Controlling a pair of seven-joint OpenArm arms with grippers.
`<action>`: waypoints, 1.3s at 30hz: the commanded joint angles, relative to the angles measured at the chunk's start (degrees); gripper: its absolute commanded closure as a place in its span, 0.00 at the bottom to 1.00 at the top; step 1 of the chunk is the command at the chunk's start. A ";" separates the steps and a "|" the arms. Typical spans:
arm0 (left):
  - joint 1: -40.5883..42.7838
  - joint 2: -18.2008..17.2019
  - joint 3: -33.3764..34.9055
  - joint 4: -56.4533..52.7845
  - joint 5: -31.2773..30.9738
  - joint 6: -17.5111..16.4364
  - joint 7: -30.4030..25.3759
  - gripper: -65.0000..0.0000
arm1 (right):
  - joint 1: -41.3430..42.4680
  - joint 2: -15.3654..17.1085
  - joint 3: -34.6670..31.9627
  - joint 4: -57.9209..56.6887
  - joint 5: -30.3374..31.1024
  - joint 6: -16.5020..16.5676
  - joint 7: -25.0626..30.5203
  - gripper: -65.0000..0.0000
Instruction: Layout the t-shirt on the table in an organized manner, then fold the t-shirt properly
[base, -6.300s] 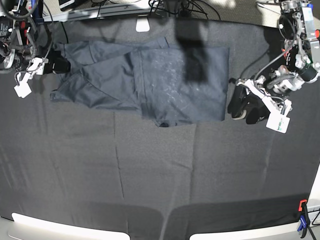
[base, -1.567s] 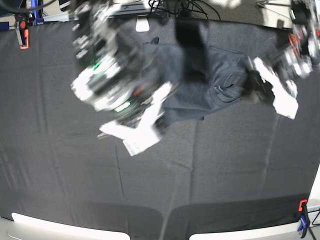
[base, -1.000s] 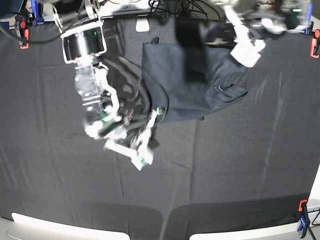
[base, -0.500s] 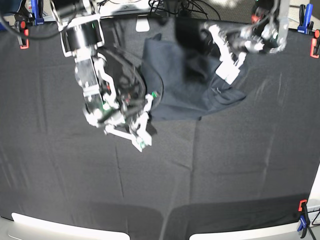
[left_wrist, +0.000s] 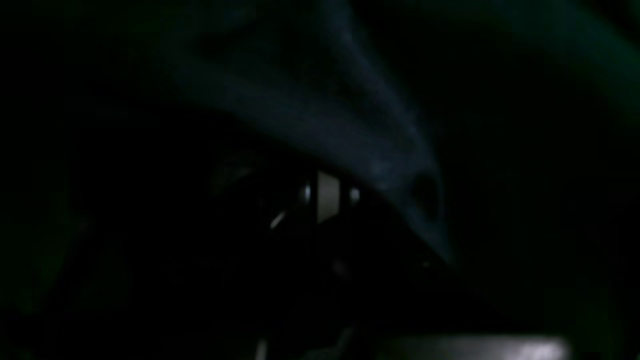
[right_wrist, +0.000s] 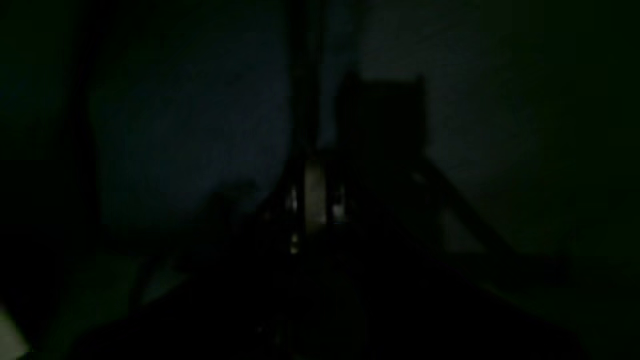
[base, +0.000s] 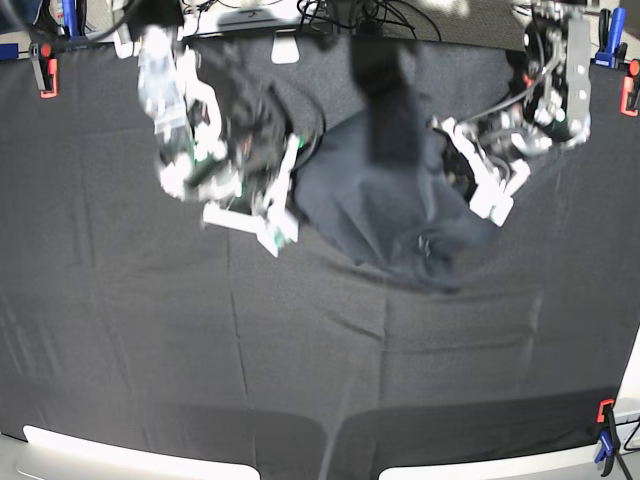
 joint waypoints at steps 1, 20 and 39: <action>-1.09 -0.33 -0.24 0.87 -0.87 0.02 -2.05 1.00 | -1.20 -0.35 -0.44 1.44 1.84 2.47 -0.66 1.00; -3.58 -7.04 -0.26 0.90 -1.11 0.02 -2.29 1.00 | -4.50 -0.31 4.72 10.23 5.68 3.41 1.49 0.92; -3.56 -9.68 -0.57 0.90 -3.02 0.02 0.70 0.80 | 28.50 -0.48 15.04 -19.85 34.47 0.15 -16.24 0.61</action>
